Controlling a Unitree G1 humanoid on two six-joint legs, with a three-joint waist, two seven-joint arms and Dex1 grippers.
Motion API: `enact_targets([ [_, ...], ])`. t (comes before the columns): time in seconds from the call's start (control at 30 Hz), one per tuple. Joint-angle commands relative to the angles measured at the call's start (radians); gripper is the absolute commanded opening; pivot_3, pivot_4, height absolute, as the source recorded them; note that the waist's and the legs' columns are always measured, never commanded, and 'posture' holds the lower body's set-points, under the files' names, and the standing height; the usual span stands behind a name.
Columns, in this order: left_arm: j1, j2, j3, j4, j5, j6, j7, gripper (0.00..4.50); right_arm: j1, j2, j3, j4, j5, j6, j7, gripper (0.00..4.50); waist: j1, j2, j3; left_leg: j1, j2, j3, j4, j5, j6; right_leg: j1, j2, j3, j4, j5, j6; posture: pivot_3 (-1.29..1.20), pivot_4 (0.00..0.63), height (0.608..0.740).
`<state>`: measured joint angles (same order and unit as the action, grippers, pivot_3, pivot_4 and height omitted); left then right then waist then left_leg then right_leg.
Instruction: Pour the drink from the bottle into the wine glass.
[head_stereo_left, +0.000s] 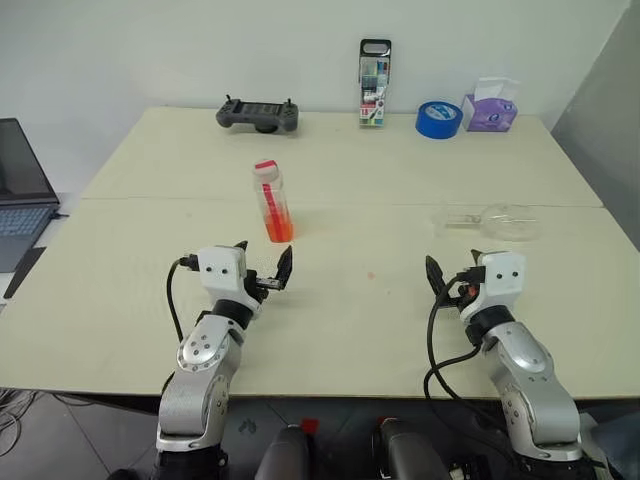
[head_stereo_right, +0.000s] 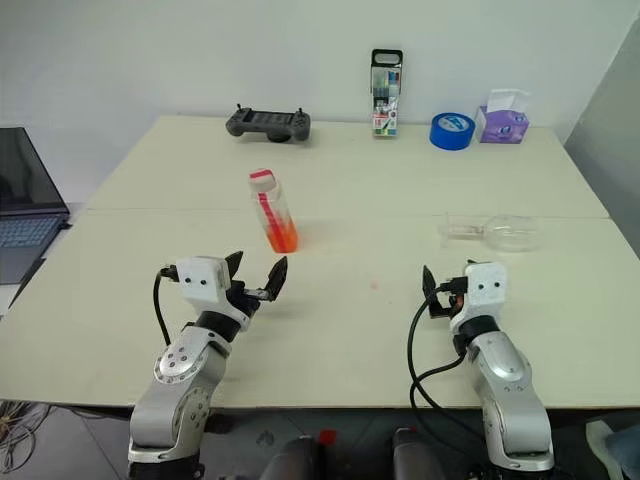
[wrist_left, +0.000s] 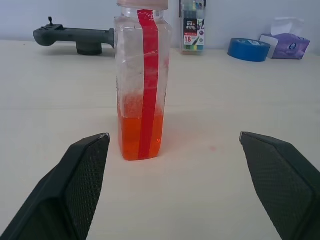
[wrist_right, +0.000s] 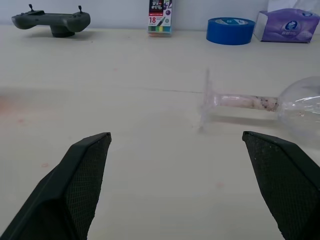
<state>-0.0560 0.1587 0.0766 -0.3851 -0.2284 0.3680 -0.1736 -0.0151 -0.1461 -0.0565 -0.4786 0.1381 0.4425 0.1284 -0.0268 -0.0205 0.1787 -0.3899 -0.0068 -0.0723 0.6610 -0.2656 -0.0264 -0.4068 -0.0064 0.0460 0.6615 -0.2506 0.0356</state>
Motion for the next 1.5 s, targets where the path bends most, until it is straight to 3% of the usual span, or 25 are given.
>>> enact_targets([
  [0.03,-0.012,0.005,0.001,-0.021,0.015,-0.002,0.015,4.47,-0.016,-0.003,-0.007,-0.033,0.006,-0.006,-0.002,4.5,0.0,0.0,0.0,0.0,0.0,0.0,0.0,0.0,0.0,0.0,0.0,0.0,0.0,0.0,0.0,0.0,0.15,0.74],
  [0.23,-0.012,-0.009,0.0,-0.005,0.027,-0.009,0.036,4.47,-0.019,-0.022,0.015,-0.041,0.002,-0.001,0.021,4.5,0.0,0.0,0.0,0.0,0.0,0.0,0.0,0.0,0.0,0.0,0.0,0.0,0.0,0.0,0.0,0.0,0.15,0.74],
  [0.37,-0.057,-0.029,-0.004,0.031,0.084,-0.034,0.105,4.47,-0.05,-0.108,0.119,-0.063,0.03,0.037,0.159,4.5,0.0,0.0,0.0,0.0,0.0,0.0,0.0,0.0,0.0,0.0,0.0,0.0,0.0,0.0,0.0,0.0,0.15,0.74],
  [0.63,-0.291,-0.096,0.026,0.25,0.12,-0.117,0.206,4.47,-0.356,-0.119,0.177,0.091,0.105,0.096,0.296,4.5,0.001,-0.001,0.0,0.0,-0.001,-0.002,0.001,0.0,0.0,0.001,0.0,-0.003,0.0,0.0,0.0,0.0,0.15,0.74],
  [0.8,-0.351,-0.087,0.015,0.34,0.124,-0.179,0.178,4.47,-0.434,-0.11,0.18,0.192,0.1,0.05,0.323,4.5,0.001,-0.001,0.0,-0.001,-0.002,-0.003,0.0,0.0,0.0,0.0,-0.001,-0.004,0.0,0.003,-0.005,0.0,0.15,0.74],
  [1.17,-0.552,-0.077,0.02,0.641,0.16,-0.346,0.189,4.47,-0.456,-0.091,0.197,0.266,0.084,-0.012,0.354,4.5,0.001,-0.001,0.0,-0.002,-0.002,-0.003,0.001,0.0,-0.001,-0.001,-0.001,-0.005,0.001,0.003,-0.005,0.0,0.15,0.74],
  [1.5,-0.626,-0.064,0.034,0.782,0.174,-0.43,0.206,4.47,-0.404,-0.083,0.208,0.234,0.066,-0.01,0.338,4.5,0.0,-0.001,0.0,-0.003,-0.002,-0.005,0.001,0.0,-0.001,-0.001,-0.002,-0.006,0.002,0.003,-0.005,0.0,0.15,0.74],
])
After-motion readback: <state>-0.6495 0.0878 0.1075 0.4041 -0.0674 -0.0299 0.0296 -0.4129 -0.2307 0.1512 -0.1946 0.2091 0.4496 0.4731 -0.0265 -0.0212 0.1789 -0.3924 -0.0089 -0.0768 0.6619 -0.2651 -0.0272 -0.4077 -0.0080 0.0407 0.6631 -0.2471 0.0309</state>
